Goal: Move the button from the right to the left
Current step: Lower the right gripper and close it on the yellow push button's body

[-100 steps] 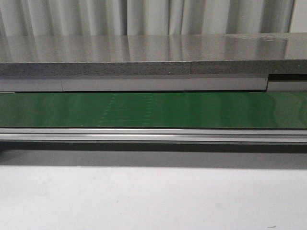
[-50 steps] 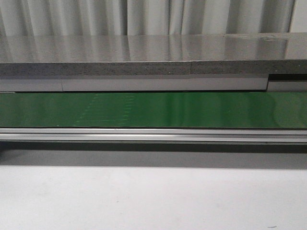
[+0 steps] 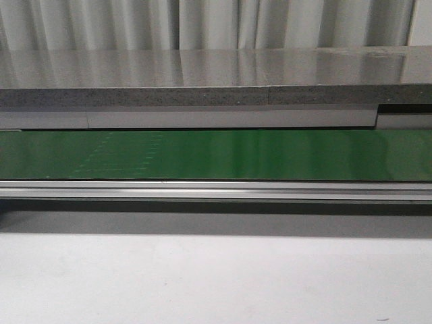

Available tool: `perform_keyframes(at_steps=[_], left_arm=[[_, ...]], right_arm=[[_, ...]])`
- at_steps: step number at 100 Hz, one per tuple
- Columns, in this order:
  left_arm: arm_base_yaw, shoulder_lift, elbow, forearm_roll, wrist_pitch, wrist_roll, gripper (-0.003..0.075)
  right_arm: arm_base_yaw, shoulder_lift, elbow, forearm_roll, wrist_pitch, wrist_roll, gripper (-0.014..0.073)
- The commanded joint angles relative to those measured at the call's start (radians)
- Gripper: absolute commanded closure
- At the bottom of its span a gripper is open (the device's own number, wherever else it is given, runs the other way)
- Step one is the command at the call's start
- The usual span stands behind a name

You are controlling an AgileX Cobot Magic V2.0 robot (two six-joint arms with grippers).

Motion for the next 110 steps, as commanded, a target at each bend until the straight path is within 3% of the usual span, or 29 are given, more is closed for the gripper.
perform_keyframes(at_steps=[1,31,65,110], left_arm=[[0.002,-0.032,0.046,0.0,-0.074,-0.006,0.0741],[0.002,-0.032,0.046,0.0,-0.074,-0.006,0.0741],[0.002,-0.032,0.046,0.0,-0.074,-0.006,0.0741],[0.002,-0.032,0.046,0.0,-0.074,-0.006,0.0741]], right_arm=[[-0.064,-0.012,-0.036,-0.027,-0.064,-0.017,-0.0029],[-0.201,0.113,-0.036,0.027,-0.13,-0.074,-0.0029],[-0.215,0.339,-0.088,0.066,-0.239,-0.079,-0.0029],[-0.213,0.588,-0.223,0.19,-0.245,-0.079,-0.0021]])
